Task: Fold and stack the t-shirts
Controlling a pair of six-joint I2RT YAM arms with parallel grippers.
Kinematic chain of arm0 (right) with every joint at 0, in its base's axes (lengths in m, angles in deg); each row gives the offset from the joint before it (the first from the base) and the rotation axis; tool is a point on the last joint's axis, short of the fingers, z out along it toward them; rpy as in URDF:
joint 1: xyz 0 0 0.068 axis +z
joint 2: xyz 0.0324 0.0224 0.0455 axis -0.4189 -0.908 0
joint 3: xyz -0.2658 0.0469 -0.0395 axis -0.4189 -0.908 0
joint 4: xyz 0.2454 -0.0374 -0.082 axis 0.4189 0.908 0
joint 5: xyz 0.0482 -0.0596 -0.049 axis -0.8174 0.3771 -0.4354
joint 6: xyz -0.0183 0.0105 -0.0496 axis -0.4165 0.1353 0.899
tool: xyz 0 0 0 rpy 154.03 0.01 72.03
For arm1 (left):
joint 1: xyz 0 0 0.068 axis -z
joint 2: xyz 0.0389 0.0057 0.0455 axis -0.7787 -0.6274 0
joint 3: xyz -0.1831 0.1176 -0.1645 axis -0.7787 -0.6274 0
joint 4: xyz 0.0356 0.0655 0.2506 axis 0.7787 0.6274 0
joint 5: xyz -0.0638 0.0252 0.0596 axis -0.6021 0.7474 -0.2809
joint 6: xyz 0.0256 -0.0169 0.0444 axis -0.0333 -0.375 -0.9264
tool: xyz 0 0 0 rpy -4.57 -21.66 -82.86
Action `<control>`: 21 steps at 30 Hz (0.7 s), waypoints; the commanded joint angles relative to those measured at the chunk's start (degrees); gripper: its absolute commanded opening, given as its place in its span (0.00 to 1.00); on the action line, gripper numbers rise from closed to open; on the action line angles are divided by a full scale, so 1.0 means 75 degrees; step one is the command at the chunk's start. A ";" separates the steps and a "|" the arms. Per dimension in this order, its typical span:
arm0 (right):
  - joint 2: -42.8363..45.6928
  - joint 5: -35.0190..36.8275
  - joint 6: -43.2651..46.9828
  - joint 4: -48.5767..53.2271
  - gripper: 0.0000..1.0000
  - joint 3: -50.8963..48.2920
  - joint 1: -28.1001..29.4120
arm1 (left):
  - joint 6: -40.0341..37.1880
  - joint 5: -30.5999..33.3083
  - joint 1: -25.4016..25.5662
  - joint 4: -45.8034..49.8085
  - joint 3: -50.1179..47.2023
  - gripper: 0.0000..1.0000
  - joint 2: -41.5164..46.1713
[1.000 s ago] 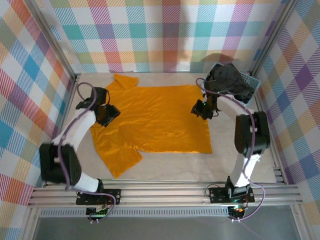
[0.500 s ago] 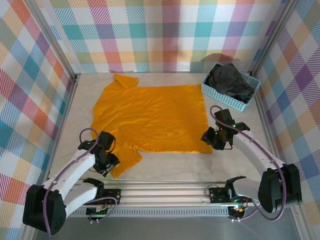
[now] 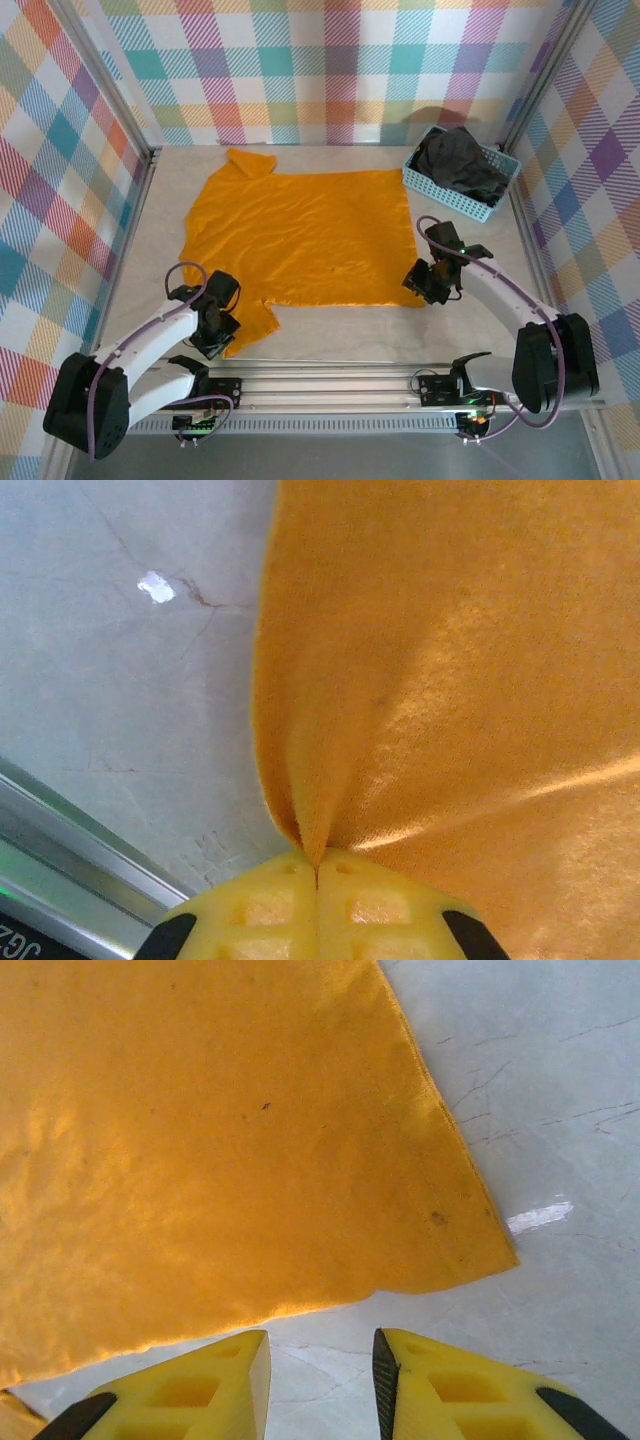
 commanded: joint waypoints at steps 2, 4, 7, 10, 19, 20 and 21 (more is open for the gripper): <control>0.0014 0.0463 -0.0481 0.0267 0.34 -0.0226 0.0027 | 0.0355 0.0651 0.0081 0.0077 -0.0089 0.00 0.1036; 0.0150 0.0591 -0.0837 0.0166 0.34 -0.0465 0.0027 | 0.0357 0.0579 0.0081 0.0295 -0.0043 0.00 0.1326; 0.0213 0.0539 -0.1079 -0.0163 0.33 -0.0666 0.0027 | 0.0360 0.0367 0.0071 0.0258 -0.0076 0.00 0.1571; 0.0054 0.0471 -0.1331 -0.0436 0.32 -0.0769 -0.0028 | 0.0371 0.0252 0.0080 0.0237 -0.0023 0.00 0.1665; -0.0058 0.0637 -0.1887 -0.0814 0.31 -0.1214 -0.0172 | 0.0201 0.0178 0.0077 0.0495 0.0624 0.00 0.1785; -0.0067 0.0658 -0.1888 -0.0773 0.31 -0.1213 -0.0178 | 0.0197 0.0163 0.0080 0.0505 0.0637 0.00 0.1796; -0.0053 0.0673 -0.1899 -0.0746 0.31 -0.1220 -0.0173 | 0.0207 0.0156 0.0079 0.0518 0.0660 0.00 0.1823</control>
